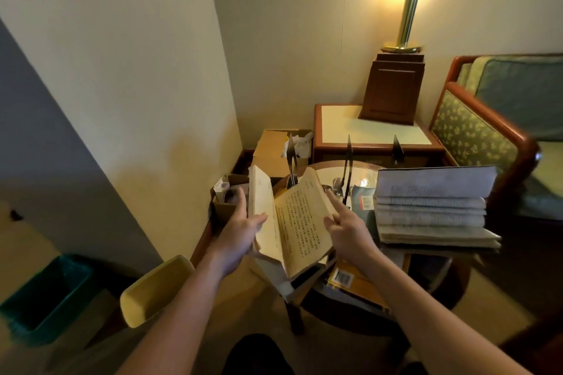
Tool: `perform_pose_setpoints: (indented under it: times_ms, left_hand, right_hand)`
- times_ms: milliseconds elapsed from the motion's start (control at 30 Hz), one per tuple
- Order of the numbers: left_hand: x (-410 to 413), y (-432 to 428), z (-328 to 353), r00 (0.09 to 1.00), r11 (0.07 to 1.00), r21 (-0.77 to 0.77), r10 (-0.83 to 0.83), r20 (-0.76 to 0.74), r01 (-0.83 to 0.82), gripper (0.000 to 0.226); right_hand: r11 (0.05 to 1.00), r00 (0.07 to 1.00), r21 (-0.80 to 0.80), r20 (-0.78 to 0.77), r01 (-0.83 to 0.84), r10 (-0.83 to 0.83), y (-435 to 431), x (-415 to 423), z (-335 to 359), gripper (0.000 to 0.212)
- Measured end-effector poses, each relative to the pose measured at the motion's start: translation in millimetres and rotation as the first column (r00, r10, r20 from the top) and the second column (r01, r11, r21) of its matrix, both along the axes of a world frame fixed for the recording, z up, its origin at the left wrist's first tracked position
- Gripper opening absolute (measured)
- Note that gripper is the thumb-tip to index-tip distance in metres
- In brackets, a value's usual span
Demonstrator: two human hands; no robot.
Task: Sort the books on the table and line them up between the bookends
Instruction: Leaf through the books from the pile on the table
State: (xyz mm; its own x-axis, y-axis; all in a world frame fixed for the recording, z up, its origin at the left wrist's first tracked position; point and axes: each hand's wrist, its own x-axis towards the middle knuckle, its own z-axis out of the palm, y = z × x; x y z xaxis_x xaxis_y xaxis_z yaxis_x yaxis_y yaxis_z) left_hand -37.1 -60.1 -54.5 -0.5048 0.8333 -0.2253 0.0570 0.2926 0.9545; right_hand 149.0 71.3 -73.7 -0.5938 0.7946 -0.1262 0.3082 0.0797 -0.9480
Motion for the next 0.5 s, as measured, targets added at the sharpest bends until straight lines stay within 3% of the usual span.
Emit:
perform_pose_setpoints:
  times_ms: [100,200,300,367,500]
  left_hand:
    - [17.9,10.9,0.8,0.987,0.998,0.049,-0.035,0.154,0.028,0.055]
    - [33.3,19.9,-6.7,0.967,0.986,-0.055,-0.144,0.212,0.159,0.063]
    - [46.0,29.7,-24.9,0.968,0.954,-0.201,-0.240,-0.068,0.223,0.052]
    - [48.9,34.0,-42.2,0.882,0.922,-0.270,-0.356,-0.308,0.277,0.057]
    - [46.2,39.0,-63.2,0.781,0.918,-0.287,-0.387,-0.490,0.274,0.058]
  right_hand:
    - [0.999,0.998,-0.024,-0.052,-0.039,0.038,-0.6,-6.9,3.2,0.066]
    - [0.998,0.994,-0.047,-0.097,-0.047,0.042,-1.1,-8.0,-1.0,0.060]
    - [0.994,0.982,-0.110,-0.183,0.018,-0.038,-1.3,-7.4,-11.3,0.050]
    - [0.989,0.981,-0.147,-0.185,0.033,-0.060,0.2,-5.1,-22.4,0.054]
    - [0.974,0.991,-0.220,-0.106,0.053,-0.077,4.7,0.8,-40.0,0.072]
